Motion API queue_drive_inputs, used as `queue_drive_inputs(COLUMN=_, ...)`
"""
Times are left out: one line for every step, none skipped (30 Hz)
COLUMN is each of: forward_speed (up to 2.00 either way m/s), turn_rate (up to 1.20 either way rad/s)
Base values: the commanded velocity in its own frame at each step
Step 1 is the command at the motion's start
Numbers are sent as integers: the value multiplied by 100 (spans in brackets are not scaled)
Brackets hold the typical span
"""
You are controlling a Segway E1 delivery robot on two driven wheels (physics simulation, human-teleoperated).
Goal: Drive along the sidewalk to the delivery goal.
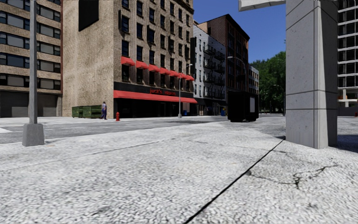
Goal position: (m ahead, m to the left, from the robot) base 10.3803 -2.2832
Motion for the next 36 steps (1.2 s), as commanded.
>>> queue_drive_inputs(forward_speed=172, turn_rate=0)
queue_drive_inputs(forward_speed=172, turn_rate=0)
queue_drive_inputs(forward_speed=172, turn_rate=0)
queue_drive_inputs(forward_speed=172, turn_rate=0)
queue_drive_inputs(forward_speed=172, turn_rate=0)
queue_drive_inputs(forward_speed=172, turn_rate=0)
queue_drive_inputs(forward_speed=172, turn_rate=0)
queue_drive_inputs(forward_speed=171, turn_rate=0)
queue_drive_inputs(forward_speed=171, turn_rate=0)
queue_drive_inputs(forward_speed=171, turn_rate=0)
queue_drive_inputs(forward_speed=170, turn_rate=0)
queue_drive_inputs(forward_speed=169, turn_rate=0)
queue_drive_inputs(forward_speed=168, turn_rate=0)
queue_drive_inputs(forward_speed=168, turn_rate=0)
queue_drive_inputs(forward_speed=167, turn_rate=-8)
queue_drive_inputs(forward_speed=167, turn_rate=-20)
queue_drive_inputs(forward_speed=167, turn_rate=-20)
queue_drive_inputs(forward_speed=164, turn_rate=-26)
queue_drive_inputs(forward_speed=163, turn_rate=-29)
queue_drive_inputs(forward_speed=162, turn_rate=-29)
queue_drive_inputs(forward_speed=162, turn_rate=-29)
queue_drive_inputs(forward_speed=162, turn_rate=-30)
queue_drive_inputs(forward_speed=162, turn_rate=-30)
queue_drive_inputs(forward_speed=161, turn_rate=-30)
queue_drive_inputs(forward_speed=158, turn_rate=-30)
queue_drive_inputs(forward_speed=158, turn_rate=-30)
queue_drive_inputs(forward_speed=157, turn_rate=-30)
queue_drive_inputs(forward_speed=156, turn_rate=-30)
queue_drive_inputs(forward_speed=156, turn_rate=-30)
queue_drive_inputs(forward_speed=156, turn_rate=-30)
queue_drive_inputs(forward_speed=156, turn_rate=-30)
queue_drive_inputs(forward_speed=156, turn_rate=-30)
queue_drive_inputs(forward_speed=156, turn_rate=-30)
queue_drive_inputs(forward_speed=156, turn_rate=-30)
queue_drive_inputs(forward_speed=156, turn_rate=-24)
queue_drive_inputs(forward_speed=156, turn_rate=-24)
